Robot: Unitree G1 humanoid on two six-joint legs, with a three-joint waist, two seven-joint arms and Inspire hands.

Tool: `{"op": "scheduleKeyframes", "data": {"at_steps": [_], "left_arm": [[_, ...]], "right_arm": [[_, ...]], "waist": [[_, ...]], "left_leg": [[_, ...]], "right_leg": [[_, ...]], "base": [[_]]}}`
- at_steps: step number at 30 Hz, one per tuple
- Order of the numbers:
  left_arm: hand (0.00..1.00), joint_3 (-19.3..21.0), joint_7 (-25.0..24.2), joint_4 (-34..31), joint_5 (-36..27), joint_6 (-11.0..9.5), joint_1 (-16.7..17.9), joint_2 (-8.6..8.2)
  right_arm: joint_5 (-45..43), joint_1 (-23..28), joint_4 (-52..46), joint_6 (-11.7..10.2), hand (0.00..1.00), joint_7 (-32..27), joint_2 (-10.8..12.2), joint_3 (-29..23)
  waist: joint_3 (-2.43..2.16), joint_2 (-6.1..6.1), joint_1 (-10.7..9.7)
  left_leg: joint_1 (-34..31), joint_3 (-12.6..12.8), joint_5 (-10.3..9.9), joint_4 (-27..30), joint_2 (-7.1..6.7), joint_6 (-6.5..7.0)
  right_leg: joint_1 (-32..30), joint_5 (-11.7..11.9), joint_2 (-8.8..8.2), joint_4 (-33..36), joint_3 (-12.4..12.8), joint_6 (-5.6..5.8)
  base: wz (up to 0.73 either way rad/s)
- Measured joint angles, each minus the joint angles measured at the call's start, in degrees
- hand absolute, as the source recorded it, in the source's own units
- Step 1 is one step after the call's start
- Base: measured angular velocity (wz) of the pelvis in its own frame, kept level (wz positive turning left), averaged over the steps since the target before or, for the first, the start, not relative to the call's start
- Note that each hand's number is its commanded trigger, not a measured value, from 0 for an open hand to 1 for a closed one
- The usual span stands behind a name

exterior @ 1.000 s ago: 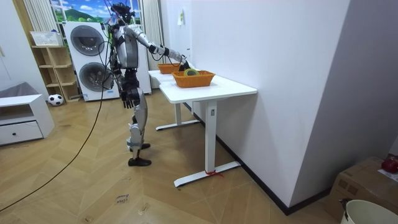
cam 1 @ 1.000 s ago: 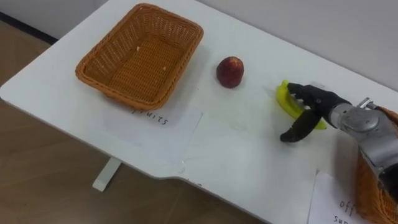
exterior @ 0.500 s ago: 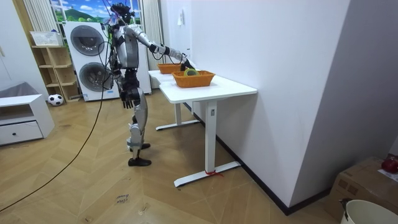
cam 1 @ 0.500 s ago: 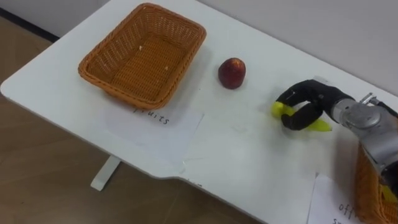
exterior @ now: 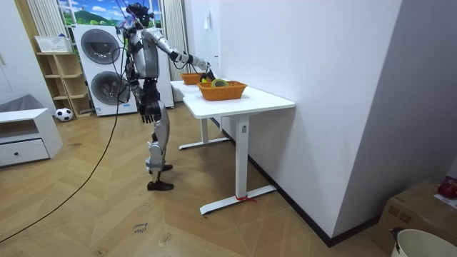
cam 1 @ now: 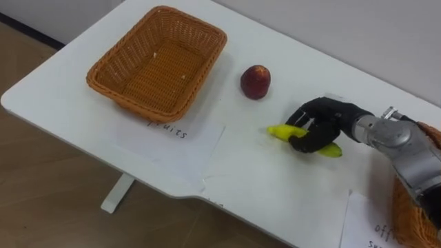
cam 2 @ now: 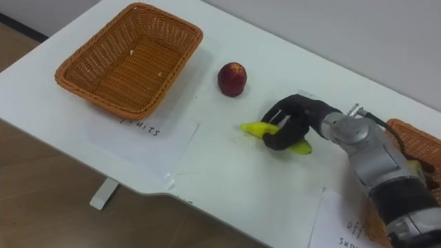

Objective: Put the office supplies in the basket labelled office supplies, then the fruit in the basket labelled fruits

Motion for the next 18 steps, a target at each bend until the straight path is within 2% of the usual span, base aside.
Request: {"op": "scheduleKeyframes", "data": {"at_steps": [4,9,15,18], "left_arm": [[0.00,0.0,0.3,0.1,-0.1,-0.1,0.0,-0.87],[0.00,0.0,1.2,0.1,0.0,-0.4,0.2,-1.55],[0.00,0.7,1.9,-0.4,-0.1,-0.4,-0.7,-2.10],[0.00,1.1,2.1,-0.5,-0.1,-0.3,-1.1,-2.39]], "right_arm": [[-2.0,0.0,-1.9,-0.5,1.00,0.1,0.1,0.0],[-2.1,0.0,-4.4,-0.5,1.00,-0.2,0.1,-0.2],[-4.4,0.0,-8.6,-0.4,1.00,-2.1,0.5,-4.5],[-4.4,0.0,-10.0,-0.4,1.00,-3.7,0.6,-5.8]], "waist": [[-0.18,0.75,-0.5],[-0.27,0.94,-1.6],[-0.24,1.26,-1.8],[-0.66,1.92,-2.0]], "left_leg": [[0.2,-0.5,0.0,-0.1,-0.07,0.00],[0.5,-0.8,0.0,0.1,-0.14,0.00],[1.6,-0.3,0.0,-0.2,-0.26,0.02],[2.0,-0.1,0.0,-0.3,-0.26,0.05]], "right_leg": [[0.5,0.0,0.03,-0.1,0.0,0.01],[0.9,0.0,0.00,0.1,0.0,0.01],[1.6,0.0,-0.11,0.1,1.4,0.01],[1.8,0.0,-0.13,0.1,1.4,0.01]], "base": [[0.05],[0.02],[-0.04],[-0.04]]}}
